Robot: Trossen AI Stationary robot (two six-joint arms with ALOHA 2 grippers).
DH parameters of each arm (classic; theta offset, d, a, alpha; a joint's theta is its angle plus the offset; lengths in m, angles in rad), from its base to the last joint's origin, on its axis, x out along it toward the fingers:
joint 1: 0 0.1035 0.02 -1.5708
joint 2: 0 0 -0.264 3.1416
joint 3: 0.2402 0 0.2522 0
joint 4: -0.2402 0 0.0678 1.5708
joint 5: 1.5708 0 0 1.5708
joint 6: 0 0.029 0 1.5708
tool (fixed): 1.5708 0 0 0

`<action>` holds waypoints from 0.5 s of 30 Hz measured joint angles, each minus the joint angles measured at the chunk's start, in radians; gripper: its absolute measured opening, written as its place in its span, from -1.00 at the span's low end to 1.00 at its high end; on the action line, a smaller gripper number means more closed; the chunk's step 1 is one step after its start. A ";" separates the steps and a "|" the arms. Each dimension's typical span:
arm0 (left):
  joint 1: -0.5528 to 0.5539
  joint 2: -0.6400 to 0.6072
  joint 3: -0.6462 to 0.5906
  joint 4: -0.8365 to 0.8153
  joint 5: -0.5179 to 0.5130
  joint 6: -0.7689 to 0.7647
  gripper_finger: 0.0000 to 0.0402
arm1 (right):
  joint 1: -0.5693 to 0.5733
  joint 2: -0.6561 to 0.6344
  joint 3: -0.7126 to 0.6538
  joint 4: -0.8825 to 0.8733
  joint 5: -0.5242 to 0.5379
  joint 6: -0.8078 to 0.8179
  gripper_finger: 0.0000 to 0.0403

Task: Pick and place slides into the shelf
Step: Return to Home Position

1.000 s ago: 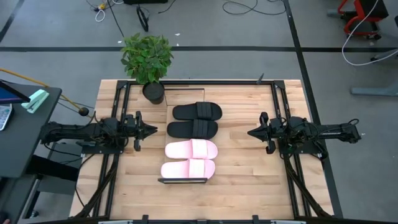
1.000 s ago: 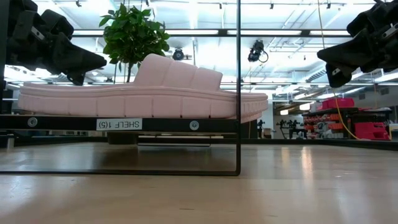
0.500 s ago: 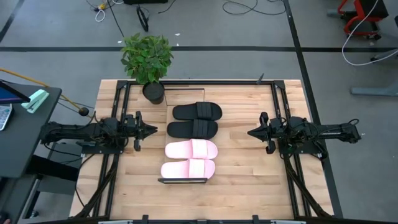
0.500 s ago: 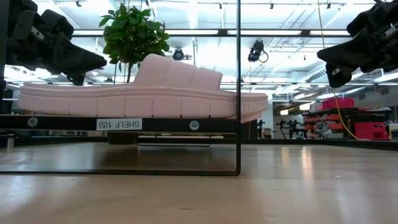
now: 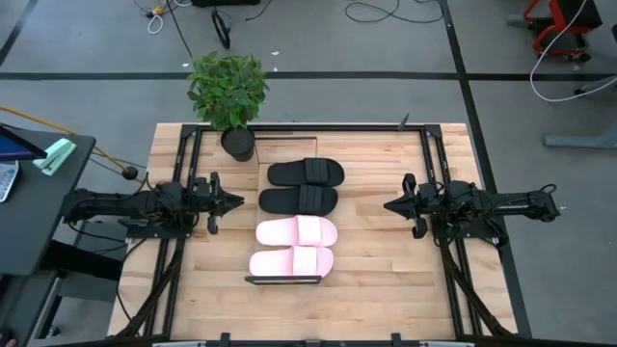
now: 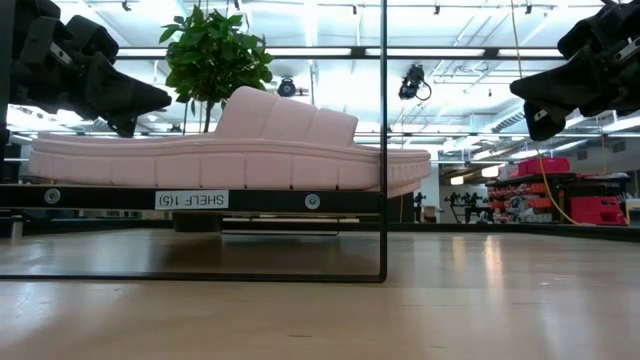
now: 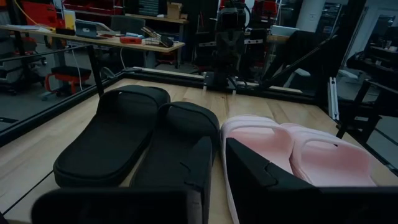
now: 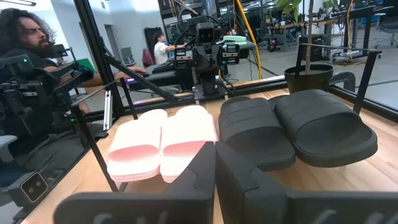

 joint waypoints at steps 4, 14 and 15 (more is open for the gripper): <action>0.000 0.000 0.000 0.000 0.000 0.000 -0.71 | 0.000 0.000 0.000 0.000 0.000 0.000 -0.93; 0.000 0.000 0.000 0.000 0.000 0.000 -0.72 | 0.000 0.000 0.000 0.000 0.000 0.000 -0.93; 0.000 0.000 0.000 0.000 0.000 0.000 -0.73 | 0.000 0.000 0.000 0.000 0.000 0.000 -0.93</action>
